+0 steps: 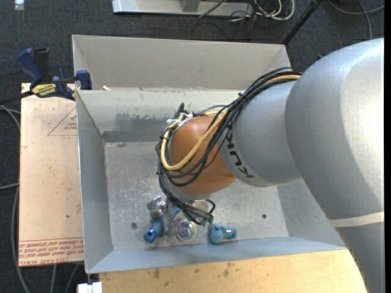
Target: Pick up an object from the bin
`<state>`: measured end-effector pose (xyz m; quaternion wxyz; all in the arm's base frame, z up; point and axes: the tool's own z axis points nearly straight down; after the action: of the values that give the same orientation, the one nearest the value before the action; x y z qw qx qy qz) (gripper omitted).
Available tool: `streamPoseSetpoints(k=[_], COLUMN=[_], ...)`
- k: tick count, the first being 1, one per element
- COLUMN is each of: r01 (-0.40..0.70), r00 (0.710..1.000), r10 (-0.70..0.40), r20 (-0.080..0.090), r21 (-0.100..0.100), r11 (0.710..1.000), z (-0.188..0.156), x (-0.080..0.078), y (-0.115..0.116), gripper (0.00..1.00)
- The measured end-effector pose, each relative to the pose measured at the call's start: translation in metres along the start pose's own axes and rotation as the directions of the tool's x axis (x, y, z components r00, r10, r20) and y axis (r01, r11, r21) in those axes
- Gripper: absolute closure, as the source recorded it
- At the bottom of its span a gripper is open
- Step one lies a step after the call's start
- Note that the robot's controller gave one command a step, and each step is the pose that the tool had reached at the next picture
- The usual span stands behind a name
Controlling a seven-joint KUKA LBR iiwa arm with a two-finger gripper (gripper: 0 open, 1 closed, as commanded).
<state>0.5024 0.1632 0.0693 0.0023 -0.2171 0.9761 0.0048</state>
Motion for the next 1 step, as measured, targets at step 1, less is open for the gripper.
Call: streamPoseSetpoints(k=[1], r01=[-0.002], r00=[1.000], r10=[0.002], r20=[0.001], r21=[0.009], r11=[1.000], z=[-0.0659], x=[-0.0022], y=[0.0003], gripper=[1.00])
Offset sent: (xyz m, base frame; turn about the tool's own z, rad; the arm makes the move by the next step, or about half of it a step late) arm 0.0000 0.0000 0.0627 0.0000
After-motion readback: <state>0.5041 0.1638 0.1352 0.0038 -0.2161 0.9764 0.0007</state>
